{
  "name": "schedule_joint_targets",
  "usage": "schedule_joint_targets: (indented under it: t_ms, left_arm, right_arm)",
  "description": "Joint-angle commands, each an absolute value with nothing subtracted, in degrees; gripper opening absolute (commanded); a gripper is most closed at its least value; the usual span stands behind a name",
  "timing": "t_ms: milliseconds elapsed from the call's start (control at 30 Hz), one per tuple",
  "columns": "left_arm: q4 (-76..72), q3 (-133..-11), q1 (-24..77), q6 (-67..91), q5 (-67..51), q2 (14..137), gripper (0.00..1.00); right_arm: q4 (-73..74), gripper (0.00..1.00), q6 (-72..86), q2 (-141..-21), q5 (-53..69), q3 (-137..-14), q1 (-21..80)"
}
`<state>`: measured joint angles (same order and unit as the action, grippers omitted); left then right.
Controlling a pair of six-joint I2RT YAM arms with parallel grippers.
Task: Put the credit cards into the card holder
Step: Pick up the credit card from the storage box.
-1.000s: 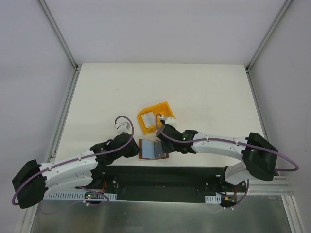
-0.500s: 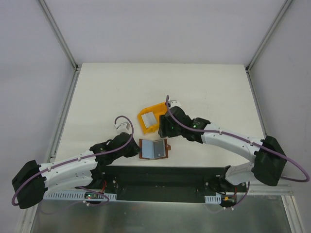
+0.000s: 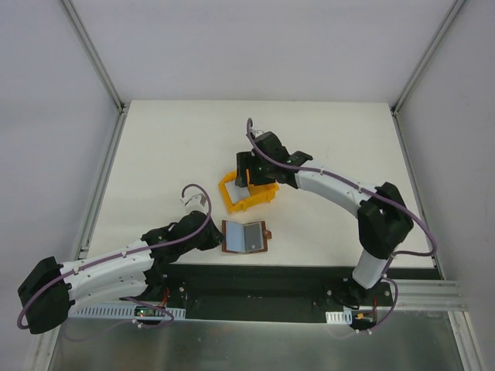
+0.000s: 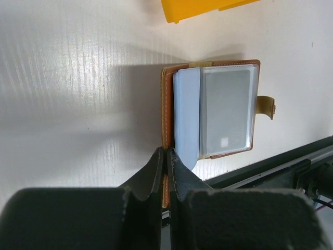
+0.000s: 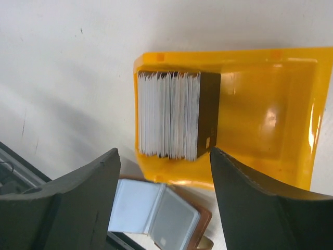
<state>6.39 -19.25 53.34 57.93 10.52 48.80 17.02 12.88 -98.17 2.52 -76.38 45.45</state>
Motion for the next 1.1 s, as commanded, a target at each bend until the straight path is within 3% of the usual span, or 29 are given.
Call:
schedule_joint_targets:
  t_ms: [0,633,867,1067]
  left_arm:
    - [6.6,-21.0,54.1,57.9,11.4,47.3,0.0]
    - [7.6,-21.0,53.9,57.5,12.2,47.6,0.0]
    - [7.6,-21.1,53.9,57.6,12.3,47.8,0.0]
    - [7.6,-21.2,54.1,57.6,12.1,48.1,0.0]
  right_arm:
    - [19.2,0.73,9.7,-103.7,8.0,-82.4,43.2]
    - [17.8,0.78,11.4,-115.5,17.3,-87.3,40.7]
    - [15.5,0.68,11.9,-112.2,18.1,-84.8,40.4]
    - [15.4,0.52,11.6,-110.5,18.8,-83.8,40.3]
